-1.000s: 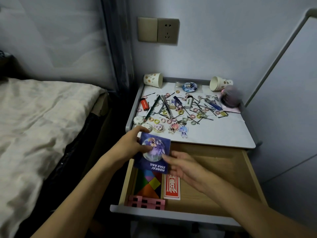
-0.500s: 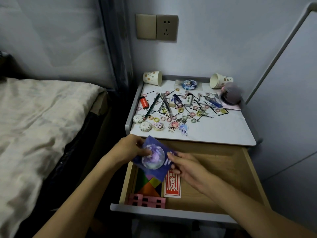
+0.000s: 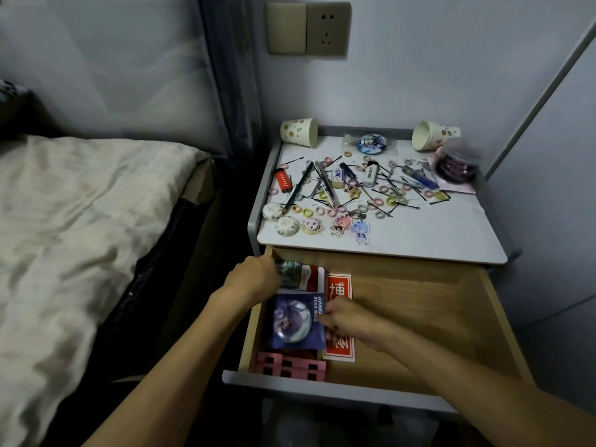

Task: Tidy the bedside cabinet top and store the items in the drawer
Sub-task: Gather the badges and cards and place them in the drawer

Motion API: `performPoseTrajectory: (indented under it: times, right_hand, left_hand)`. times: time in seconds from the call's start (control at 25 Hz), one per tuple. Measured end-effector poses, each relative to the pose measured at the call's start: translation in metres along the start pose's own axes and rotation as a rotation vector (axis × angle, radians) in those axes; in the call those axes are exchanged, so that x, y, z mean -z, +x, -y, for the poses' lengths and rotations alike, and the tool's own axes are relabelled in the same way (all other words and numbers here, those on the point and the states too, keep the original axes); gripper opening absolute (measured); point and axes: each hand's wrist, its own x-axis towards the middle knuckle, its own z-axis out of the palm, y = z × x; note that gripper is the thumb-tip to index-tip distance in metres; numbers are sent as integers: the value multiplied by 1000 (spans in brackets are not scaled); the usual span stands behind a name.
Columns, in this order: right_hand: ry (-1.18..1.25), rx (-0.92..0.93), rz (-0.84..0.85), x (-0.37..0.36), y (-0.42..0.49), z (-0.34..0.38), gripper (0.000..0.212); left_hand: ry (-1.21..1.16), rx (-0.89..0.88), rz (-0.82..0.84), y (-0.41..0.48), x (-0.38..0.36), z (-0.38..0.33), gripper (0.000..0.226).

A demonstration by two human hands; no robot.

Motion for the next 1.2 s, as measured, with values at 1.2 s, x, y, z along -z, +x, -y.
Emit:
performPoseTrajectory:
  times: [1.2]
  right_hand:
    - [-474,154,-280,8,24,-8,19]
  left_hand:
    - [140,-67,-234,-2,3,-4,19]
